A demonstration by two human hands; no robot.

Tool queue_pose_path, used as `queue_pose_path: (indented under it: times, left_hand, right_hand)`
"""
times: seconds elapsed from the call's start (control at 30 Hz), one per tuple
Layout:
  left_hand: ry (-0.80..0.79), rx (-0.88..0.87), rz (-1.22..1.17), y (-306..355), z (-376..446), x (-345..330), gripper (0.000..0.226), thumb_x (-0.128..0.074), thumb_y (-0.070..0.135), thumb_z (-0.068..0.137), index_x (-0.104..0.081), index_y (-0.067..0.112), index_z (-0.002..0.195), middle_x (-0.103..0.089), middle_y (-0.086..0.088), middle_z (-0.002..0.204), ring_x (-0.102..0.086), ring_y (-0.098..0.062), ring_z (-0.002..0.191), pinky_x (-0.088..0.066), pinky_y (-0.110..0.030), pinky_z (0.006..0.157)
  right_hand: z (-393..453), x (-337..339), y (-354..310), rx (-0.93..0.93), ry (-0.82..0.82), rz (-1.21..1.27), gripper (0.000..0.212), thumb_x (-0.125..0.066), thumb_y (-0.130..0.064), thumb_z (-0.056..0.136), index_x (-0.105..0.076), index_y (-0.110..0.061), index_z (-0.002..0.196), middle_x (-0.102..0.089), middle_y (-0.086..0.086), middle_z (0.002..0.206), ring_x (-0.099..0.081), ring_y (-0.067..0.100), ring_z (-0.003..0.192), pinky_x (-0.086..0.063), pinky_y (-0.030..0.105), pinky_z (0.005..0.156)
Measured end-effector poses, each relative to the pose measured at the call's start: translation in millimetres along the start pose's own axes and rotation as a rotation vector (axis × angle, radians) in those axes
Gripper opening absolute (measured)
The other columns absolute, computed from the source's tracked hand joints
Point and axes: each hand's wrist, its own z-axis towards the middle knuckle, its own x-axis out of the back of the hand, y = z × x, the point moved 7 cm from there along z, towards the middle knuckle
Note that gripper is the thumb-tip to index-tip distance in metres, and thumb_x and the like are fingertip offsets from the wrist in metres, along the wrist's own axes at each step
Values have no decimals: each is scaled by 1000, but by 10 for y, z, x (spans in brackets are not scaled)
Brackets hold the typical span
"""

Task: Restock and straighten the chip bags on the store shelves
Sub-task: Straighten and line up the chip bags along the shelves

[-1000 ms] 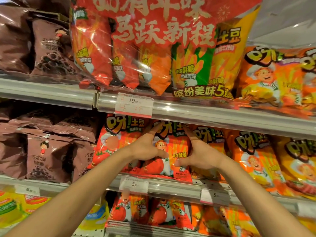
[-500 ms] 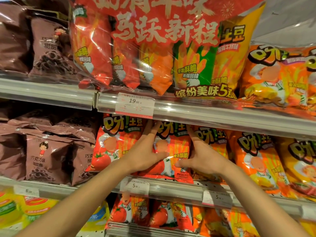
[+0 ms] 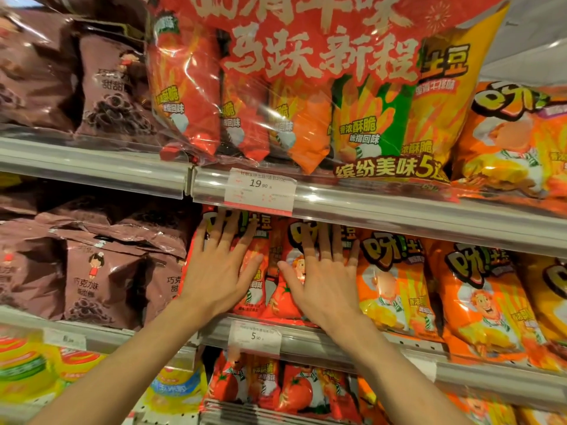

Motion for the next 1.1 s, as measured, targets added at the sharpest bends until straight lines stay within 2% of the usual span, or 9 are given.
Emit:
queue_pose_path:
  times: [0.1,0.43,0.6,0.73,0.9,1.0,1.1]
  left_hand:
    - [0,-24,7,-24,9,-39,67,-19,60,101,-32,24,156,-20,-13,165,-4,-29,155,-14,-58,121]
    - [32,-44,43,-26,-4,-59,66,-23,59,102,-24,24,159,-15,-12,166,-2,-29,155,-13,-57,121]
    - [37,-35,55,-18,-19,-48,65,-25,58,102,-28,23,157,-20,-14,165,-6,-31,155,-12,-58,122]
    - [29,-40,76,-15,-21,-46,65,-25,58,102,-29,22,157,-21,-15,165,-5,-32,155,-11,-58,122]
    - [13,-24,65,3,-30,-9,65,-25,57,102,-31,22,157,-23,-15,164,-6,-33,155,-12,-58,122]
    - [26,-10,42,10,-36,42,65,-28,57,102,-35,21,155,-24,-15,164,-9,-32,155,-12,-57,122]
    - [58,28,4,38,-61,111,62,-35,54,101,-42,19,151,-32,-16,160,-20,-34,152,-15,-56,122]
  right_hand:
    - [22,-45,-14,5,7,-1,81,-14,-75,95,-41,-24,151,-51,13,149,-37,35,144,-4,63,119]
    - [56,-135,-38,43,22,16,78,-11,-73,95,-13,-29,160,-22,15,164,-5,33,154,9,64,118]
    - [70,-165,-45,33,38,21,78,-12,-72,95,-13,-28,160,-17,15,165,-3,33,154,6,66,118]
    - [61,-160,-47,20,-29,-3,74,-11,-69,97,-7,-30,160,-19,13,165,-2,33,155,11,64,118]
    - [34,-88,-58,11,-59,22,75,-11,-70,98,-26,-26,157,-38,13,158,-23,32,151,9,62,119]
    - [10,-46,-33,22,-37,104,77,-13,-70,97,-25,-23,158,-29,11,162,-15,30,153,8,61,120]
    - [-23,22,29,26,-36,198,77,-16,-68,98,-22,-20,158,-22,11,165,-10,29,154,7,57,121]
